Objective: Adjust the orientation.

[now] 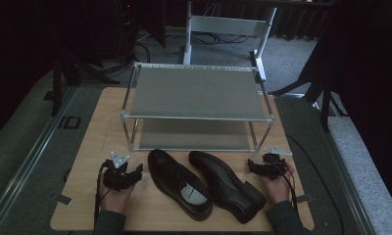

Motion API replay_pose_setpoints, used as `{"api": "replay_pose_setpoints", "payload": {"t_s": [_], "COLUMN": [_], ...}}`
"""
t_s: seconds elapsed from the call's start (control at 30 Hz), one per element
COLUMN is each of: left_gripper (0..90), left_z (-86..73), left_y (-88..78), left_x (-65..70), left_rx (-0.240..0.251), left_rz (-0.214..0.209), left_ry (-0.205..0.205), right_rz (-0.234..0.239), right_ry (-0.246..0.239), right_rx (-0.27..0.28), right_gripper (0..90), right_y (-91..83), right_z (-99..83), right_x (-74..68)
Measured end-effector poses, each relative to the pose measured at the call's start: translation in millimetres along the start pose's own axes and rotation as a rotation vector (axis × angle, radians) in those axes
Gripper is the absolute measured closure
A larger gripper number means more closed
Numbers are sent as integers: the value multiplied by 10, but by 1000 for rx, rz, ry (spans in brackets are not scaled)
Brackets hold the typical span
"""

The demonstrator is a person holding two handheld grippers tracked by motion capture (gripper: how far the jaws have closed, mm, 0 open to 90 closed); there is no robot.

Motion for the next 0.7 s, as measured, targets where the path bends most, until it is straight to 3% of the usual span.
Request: {"api": "replay_pose_setpoints", "payload": {"t_s": [0.53,0.7], "left_gripper": [367,349], "left_z": [204,238], "left_y": [-362,-420], "left_x": [616,814], "left_rx": [38,23], "left_rz": [-143,-194], "left_ry": [76,105], "right_rz": [0,0], "right_ry": [0,1], "right_rx": [0,0], "right_gripper": [120,120], "right_y": [0,0], "right_z": [0,0], "right_x": [0,-1]}}
Point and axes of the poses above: each handheld gripper's, and its own axes: y roughly forward along the jaws, z roughly out of its top, x roughly to its right, the point moved 5 cm from there along y, roughly forward along the jaws, and after that the axes turned 4 degrees about -z, right-handed, at the moved point
